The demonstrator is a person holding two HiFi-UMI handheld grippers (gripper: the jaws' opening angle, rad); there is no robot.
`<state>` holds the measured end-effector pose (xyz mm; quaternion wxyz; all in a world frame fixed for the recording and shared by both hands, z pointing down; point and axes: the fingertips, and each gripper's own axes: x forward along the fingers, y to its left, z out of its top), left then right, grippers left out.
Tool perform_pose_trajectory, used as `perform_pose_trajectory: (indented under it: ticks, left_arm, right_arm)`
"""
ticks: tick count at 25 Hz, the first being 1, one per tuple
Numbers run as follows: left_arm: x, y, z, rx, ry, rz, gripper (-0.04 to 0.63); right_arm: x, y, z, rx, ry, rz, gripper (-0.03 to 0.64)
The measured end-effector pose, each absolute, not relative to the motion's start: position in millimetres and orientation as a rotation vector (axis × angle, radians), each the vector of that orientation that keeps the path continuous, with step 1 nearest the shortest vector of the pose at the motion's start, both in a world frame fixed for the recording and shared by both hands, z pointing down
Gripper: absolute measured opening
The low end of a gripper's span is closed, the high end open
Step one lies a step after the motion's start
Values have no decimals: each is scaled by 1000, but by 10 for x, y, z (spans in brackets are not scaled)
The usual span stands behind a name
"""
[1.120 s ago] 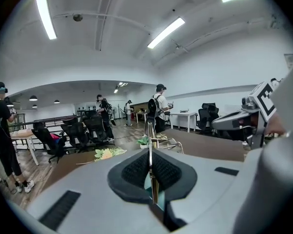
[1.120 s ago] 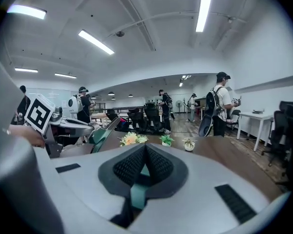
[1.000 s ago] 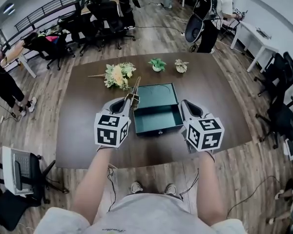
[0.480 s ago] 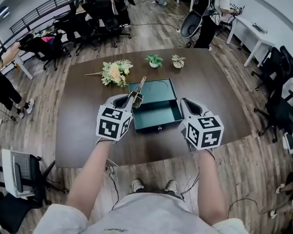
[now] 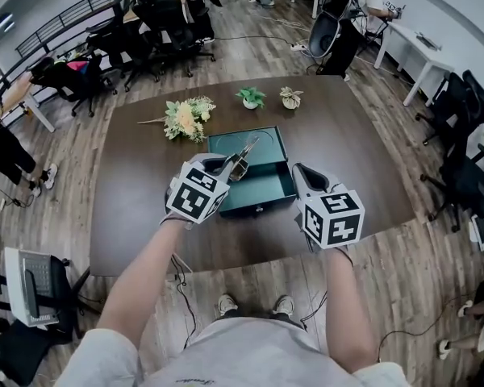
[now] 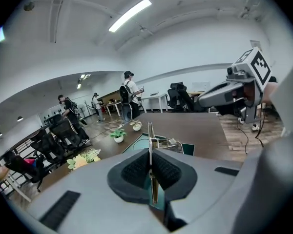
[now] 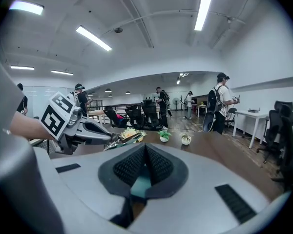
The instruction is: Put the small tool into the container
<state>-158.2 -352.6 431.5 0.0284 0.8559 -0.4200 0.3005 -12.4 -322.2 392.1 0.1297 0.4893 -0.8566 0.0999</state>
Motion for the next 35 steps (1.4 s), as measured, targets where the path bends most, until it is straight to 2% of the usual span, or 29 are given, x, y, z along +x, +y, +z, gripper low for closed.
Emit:
perform_pose_trajectory:
  ticks: [12, 35]
  left_arm:
    - [-1283, -3514, 4592, 2745, -1064, 1180, 2]
    - [-1196, -3493, 5019, 2777, -827, 1343, 2]
  right_arm:
    - [-119, -3188, 4018, 1449, -2458, 308, 3]
    - [-294, -3179, 4198, 1513, -2383, 331, 3]
